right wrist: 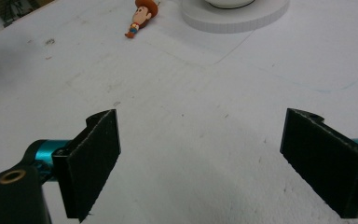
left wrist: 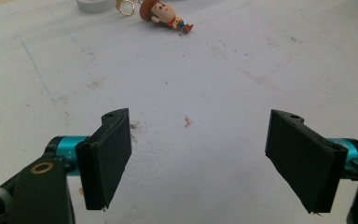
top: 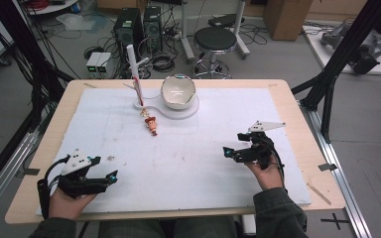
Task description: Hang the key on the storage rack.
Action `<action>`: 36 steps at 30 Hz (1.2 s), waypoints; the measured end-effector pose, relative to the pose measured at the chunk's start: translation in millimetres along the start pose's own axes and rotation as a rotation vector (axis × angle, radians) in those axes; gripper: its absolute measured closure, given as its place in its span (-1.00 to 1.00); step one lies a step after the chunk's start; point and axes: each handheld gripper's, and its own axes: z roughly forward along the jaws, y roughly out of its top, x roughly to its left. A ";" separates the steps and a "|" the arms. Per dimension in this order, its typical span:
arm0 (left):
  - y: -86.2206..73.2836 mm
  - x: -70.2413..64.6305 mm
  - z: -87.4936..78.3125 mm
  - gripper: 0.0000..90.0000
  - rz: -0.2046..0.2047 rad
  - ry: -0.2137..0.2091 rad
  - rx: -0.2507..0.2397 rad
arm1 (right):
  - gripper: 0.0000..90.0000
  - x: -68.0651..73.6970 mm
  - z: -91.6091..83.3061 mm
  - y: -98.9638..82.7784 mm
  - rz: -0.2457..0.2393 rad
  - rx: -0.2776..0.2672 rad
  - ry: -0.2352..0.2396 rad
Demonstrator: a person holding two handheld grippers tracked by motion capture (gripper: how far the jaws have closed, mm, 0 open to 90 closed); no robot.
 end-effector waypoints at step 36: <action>-1.4 1.9 -3.8 -0.49 -0.007 -0.006 -0.006 | -0.75 -1.3 -40.2 -38.3 0.027 -0.008 -0.048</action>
